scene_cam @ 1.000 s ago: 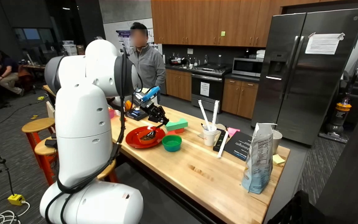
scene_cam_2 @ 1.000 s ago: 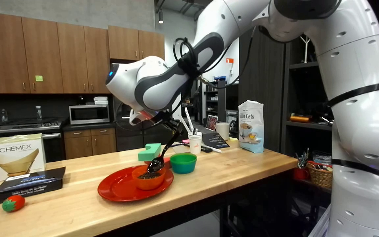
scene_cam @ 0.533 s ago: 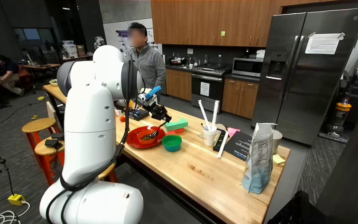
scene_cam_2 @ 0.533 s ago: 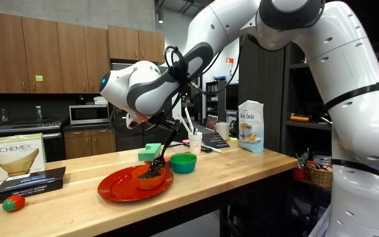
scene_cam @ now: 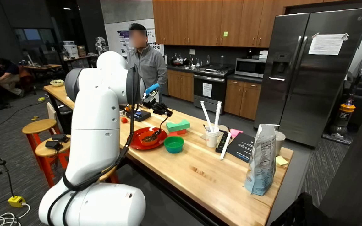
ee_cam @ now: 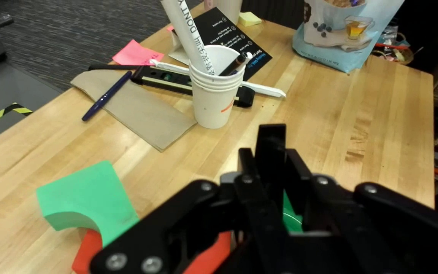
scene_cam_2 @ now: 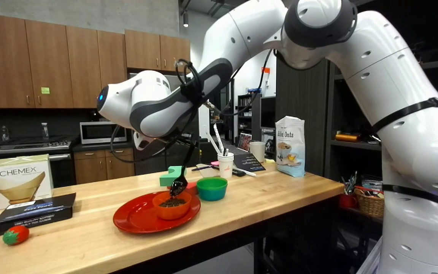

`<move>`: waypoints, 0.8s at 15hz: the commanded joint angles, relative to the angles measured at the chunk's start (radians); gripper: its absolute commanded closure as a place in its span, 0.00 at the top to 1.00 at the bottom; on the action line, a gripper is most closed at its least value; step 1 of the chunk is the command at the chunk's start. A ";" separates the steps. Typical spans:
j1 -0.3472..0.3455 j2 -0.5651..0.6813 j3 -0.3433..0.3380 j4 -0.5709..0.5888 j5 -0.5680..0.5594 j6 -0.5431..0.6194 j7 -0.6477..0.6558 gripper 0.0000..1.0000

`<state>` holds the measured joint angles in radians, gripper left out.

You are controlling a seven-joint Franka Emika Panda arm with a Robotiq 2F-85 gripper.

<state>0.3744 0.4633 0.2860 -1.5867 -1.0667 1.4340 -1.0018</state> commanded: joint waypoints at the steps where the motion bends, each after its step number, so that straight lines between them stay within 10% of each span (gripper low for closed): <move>1: 0.033 0.058 -0.008 0.093 -0.057 -0.057 -0.074 0.06; 12: 0.133 0.192 -0.019 0.249 -0.183 -0.204 -0.248 0.06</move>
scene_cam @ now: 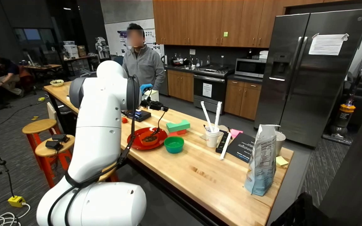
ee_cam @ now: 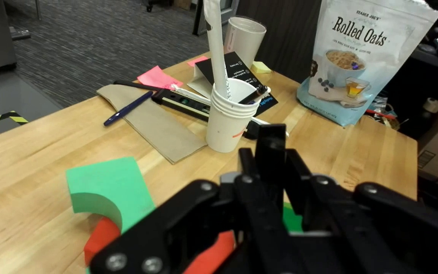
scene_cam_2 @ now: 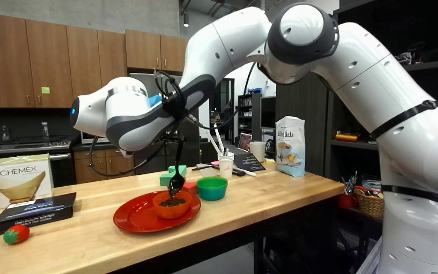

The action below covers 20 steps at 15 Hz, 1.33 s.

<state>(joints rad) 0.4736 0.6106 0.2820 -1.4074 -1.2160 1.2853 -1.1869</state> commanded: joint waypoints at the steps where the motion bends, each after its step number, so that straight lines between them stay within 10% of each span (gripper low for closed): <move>1: 0.044 0.056 -0.018 0.082 -0.048 -0.075 -0.080 0.06; 20: 0.126 0.176 -0.065 0.247 -0.179 -0.285 -0.296 0.06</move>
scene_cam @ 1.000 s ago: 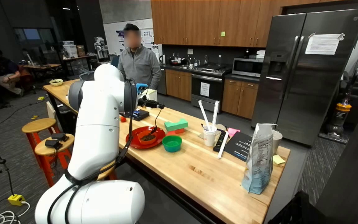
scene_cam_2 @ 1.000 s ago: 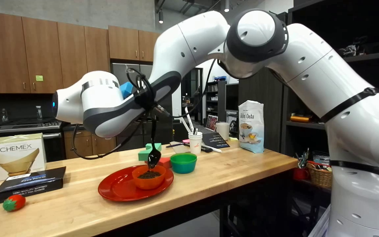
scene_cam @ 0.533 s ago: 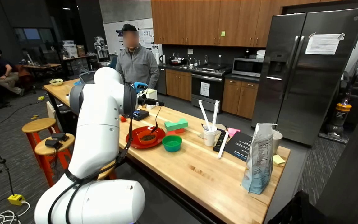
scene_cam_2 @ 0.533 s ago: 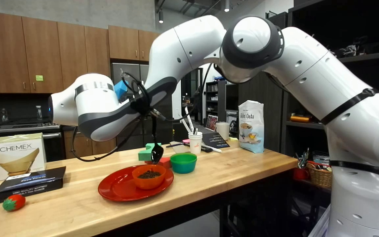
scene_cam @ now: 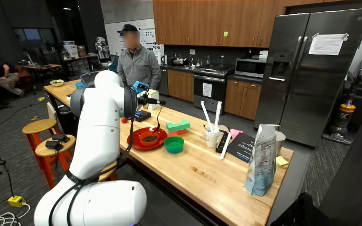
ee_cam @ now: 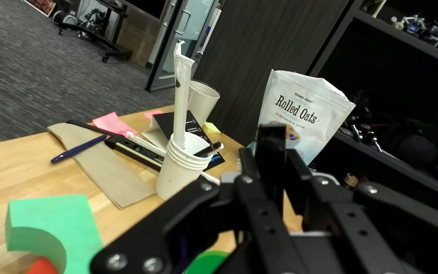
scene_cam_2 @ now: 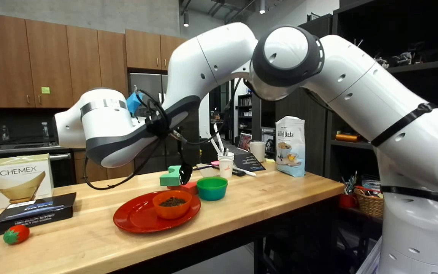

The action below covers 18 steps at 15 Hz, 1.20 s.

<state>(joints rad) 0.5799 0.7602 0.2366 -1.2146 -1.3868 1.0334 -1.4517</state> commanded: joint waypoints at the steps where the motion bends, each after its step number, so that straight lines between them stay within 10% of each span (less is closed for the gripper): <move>1: 0.022 0.030 -0.021 0.060 -0.007 -0.039 -0.031 0.06; 18: -0.181 -0.143 0.037 0.104 0.482 -0.036 0.314 0.06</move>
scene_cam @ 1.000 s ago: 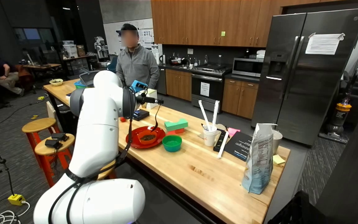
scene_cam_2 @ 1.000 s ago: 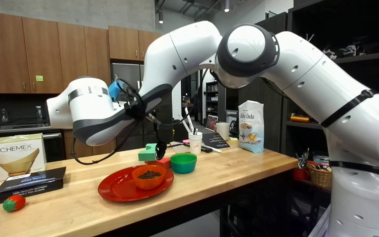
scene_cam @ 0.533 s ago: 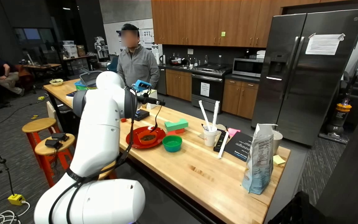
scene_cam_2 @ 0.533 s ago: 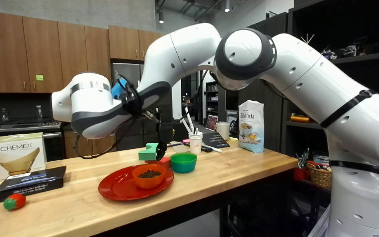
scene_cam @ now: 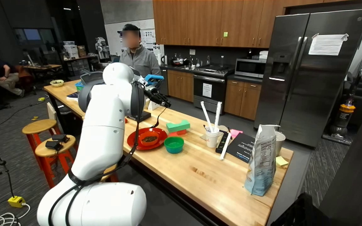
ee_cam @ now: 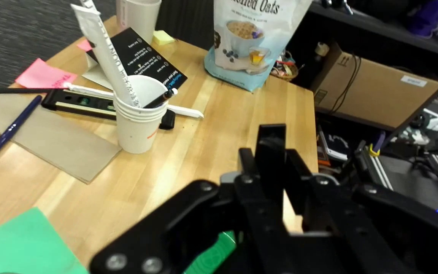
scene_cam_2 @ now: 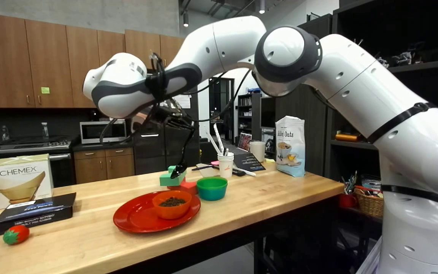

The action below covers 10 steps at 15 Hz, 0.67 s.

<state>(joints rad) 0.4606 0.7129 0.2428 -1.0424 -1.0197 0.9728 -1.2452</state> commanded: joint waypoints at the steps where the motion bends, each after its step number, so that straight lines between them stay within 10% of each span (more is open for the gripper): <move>1: -0.091 -0.129 0.036 -0.098 0.165 0.041 0.143 0.06; 10: -0.299 -0.389 0.045 -0.460 0.622 0.407 0.492 0.06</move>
<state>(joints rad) 0.2255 0.4580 0.2787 -1.3042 -0.4953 1.2315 -0.8515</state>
